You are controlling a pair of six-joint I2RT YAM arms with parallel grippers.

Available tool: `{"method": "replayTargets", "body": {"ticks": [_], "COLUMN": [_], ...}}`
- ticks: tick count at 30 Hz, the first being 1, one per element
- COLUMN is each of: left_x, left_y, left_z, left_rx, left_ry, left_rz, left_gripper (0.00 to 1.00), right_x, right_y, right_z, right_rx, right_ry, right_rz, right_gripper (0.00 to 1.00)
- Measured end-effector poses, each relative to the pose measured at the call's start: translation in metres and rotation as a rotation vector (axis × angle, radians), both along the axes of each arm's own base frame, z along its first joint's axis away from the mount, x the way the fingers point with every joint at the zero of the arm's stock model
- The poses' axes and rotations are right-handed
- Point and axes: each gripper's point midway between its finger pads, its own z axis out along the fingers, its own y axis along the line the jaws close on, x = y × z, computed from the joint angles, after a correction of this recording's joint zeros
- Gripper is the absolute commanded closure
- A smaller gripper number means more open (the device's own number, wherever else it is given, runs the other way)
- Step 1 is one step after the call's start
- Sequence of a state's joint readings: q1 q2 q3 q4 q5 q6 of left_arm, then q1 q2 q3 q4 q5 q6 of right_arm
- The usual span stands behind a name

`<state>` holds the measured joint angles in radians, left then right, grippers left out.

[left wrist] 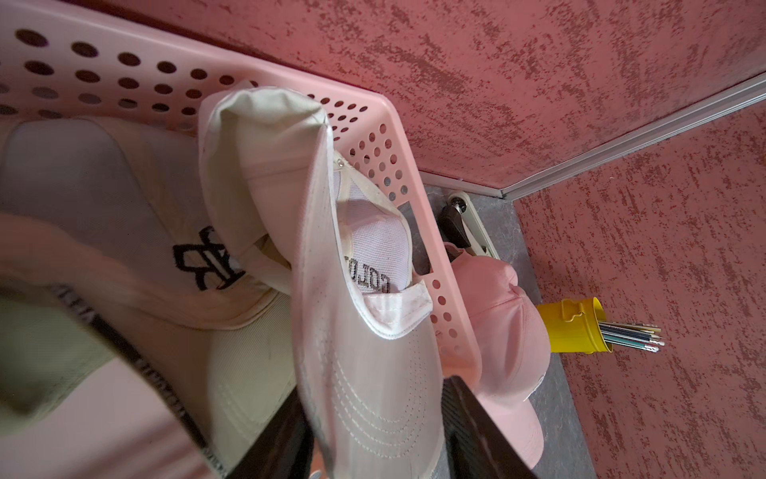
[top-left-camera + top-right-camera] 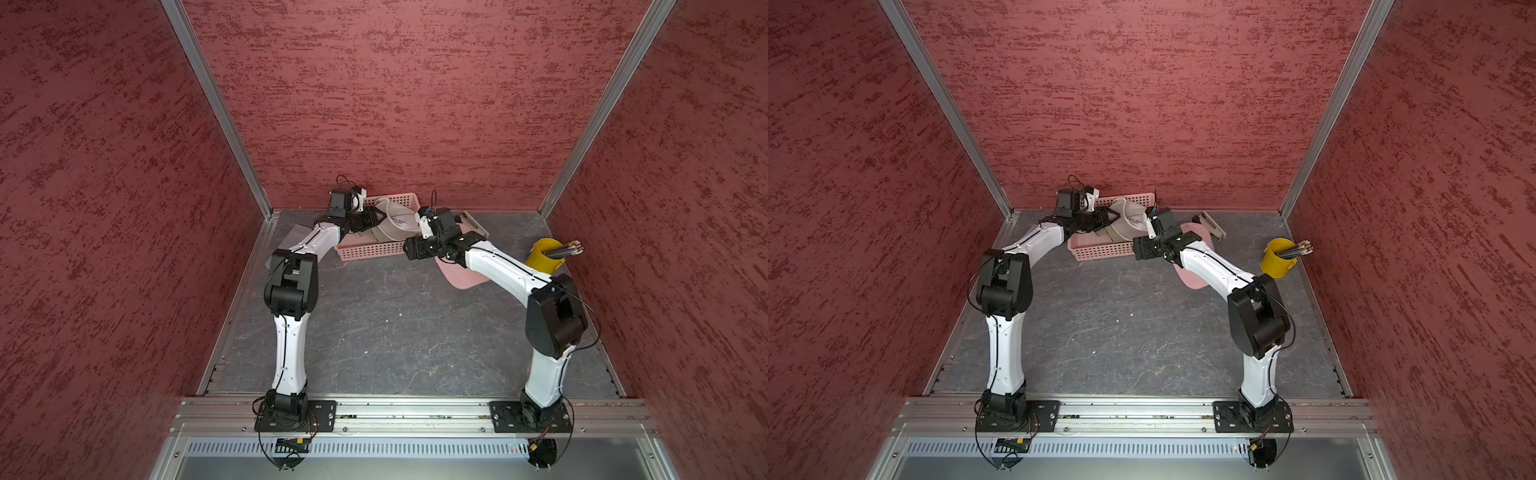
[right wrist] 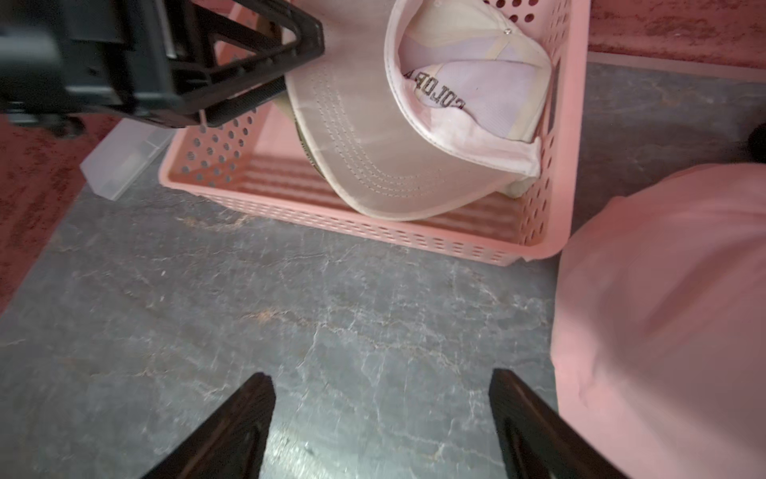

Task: Turn the baseball cap inside out
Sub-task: Pick up the baseball cap from the basket, then turn over the baseball cap.

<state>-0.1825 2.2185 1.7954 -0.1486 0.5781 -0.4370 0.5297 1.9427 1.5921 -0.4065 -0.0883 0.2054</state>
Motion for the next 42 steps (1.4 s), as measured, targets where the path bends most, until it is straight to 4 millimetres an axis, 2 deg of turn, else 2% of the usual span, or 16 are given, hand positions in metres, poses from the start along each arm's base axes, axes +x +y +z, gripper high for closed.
{"method": "replayTargets", "body": {"ticks": [3,5,7,9,11,14,18,20,22,24,28,31,33,35,38,42], "left_x": [0.001,0.004,0.010,0.013,0.012,0.011,0.003,-0.006,-0.018,-0.033,-0.073,-0.114,-0.146,-0.179,-0.224,-0.258], "left_y": [-0.003,-0.005,-0.010,-0.015,-0.018,-0.019,-0.015,-0.011,-0.006,0.000,0.010,0.004,-0.011,-0.031,-0.057,-0.052], "left_z": [-0.001,-0.003,-0.005,-0.008,-0.014,-0.015,-0.001,0.014,0.035,0.062,0.131,0.166,0.175,0.169,0.130,0.064], "left_rx": [0.016,0.032,0.042,0.047,0.054,0.060,0.069,0.077,0.088,0.103,0.173,0.310,0.417,0.545,0.767,1.079], "left_ry": [-0.008,-0.015,-0.025,-0.028,-0.019,-0.021,-0.056,-0.076,-0.111,-0.161,-0.340,-0.504,-0.609,-0.712,-0.835,-0.881], "left_rz": [-0.005,-0.007,-0.015,-0.023,-0.032,-0.042,-0.049,-0.052,-0.058,-0.066,-0.100,-0.132,-0.172,-0.235,-0.355,-0.484], "left_gripper": [0.48,0.53,0.62,0.76,0.89,1.00,1.00,1.00,1.00,1.00,1.00,1.00,1.00,1.00,1.00,1.00], "right_x": [0.009,0.010,0.013,0.015,0.016,0.010,-0.002,-0.012,-0.022,-0.033,-0.049,-0.054,-0.055,-0.057,-0.061,-0.071], "right_y": [0.004,0.004,0.004,0.003,0.002,-0.005,-0.016,-0.024,-0.032,-0.039,-0.053,-0.061,-0.068,-0.080,-0.103,-0.126], "right_z": [-0.014,-0.015,-0.010,-0.004,0.008,0.030,0.068,0.090,0.112,0.134,0.181,0.195,0.198,0.202,0.210,0.206], "right_rx": [-0.007,-0.009,-0.002,0.007,0.022,0.045,0.081,0.102,0.126,0.149,0.184,0.158,0.123,0.085,0.042,-0.028], "right_ry": [0.002,0.000,-0.019,-0.037,-0.060,-0.095,-0.153,-0.192,-0.239,-0.285,-0.382,-0.386,-0.364,-0.332,-0.298,-0.244], "right_rz": [-0.004,-0.008,-0.018,-0.027,-0.038,-0.059,-0.079,-0.091,-0.099,-0.104,-0.104,-0.110,-0.126,-0.154,-0.203,-0.227], "right_gripper": [0.15,0.15,0.15,0.15,0.15,0.14,0.10,0.02,0.01,0.01,0.01,0.01,0.02,0.02,0.05,0.10]}}
